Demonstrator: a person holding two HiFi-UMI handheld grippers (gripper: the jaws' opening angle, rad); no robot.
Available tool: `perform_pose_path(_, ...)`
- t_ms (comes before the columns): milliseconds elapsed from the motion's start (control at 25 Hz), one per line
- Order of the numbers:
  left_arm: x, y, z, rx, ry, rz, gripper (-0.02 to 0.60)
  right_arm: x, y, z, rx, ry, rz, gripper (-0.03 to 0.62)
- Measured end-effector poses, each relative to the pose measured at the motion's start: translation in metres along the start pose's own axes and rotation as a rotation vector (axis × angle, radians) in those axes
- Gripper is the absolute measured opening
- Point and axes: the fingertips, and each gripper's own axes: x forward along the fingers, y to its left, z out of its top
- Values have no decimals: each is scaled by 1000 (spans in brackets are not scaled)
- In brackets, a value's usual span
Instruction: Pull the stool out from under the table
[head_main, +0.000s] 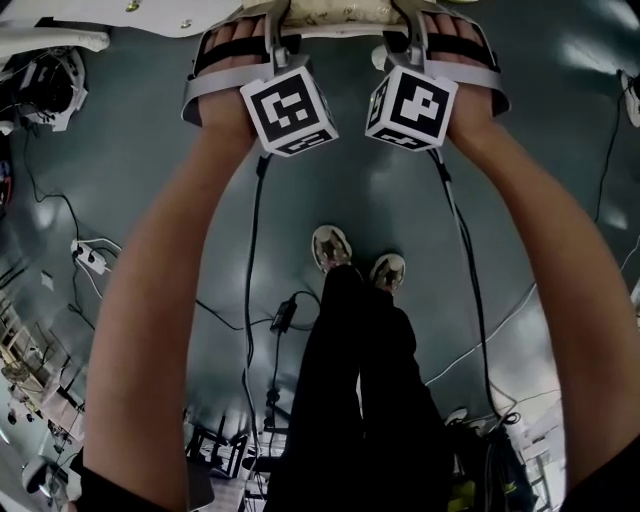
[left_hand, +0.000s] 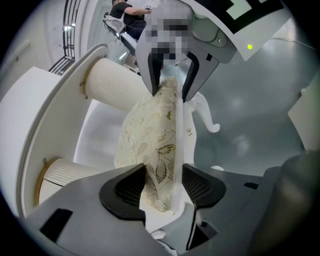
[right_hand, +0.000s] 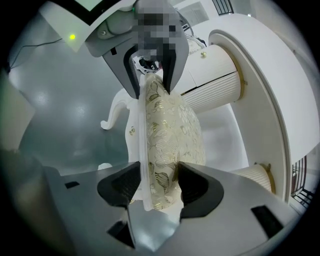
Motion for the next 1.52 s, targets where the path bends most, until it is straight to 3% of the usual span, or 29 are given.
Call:
perform_pose_path(480,-50,-51,13,-34,-6,-19,238,-47,46,-8,-25,-11,20,239)
perform_pose_path(1120,-80,-73,9,-2,17,-16,238,-80,70,-1,-6,-5,23,239)
perform_pose_path(1240,-94,-88,17,-22,3,-52,236,-96,84,-5,7,0,39,239)
perform_pose_path(1360,-107,-100,14,15,6,-39,235,-113,98,-3,15,3,40,239)
perform_pose_path(1520,-127,-120,14,-32,-4,-78,235,-131,114,3,22,-6,43,238)
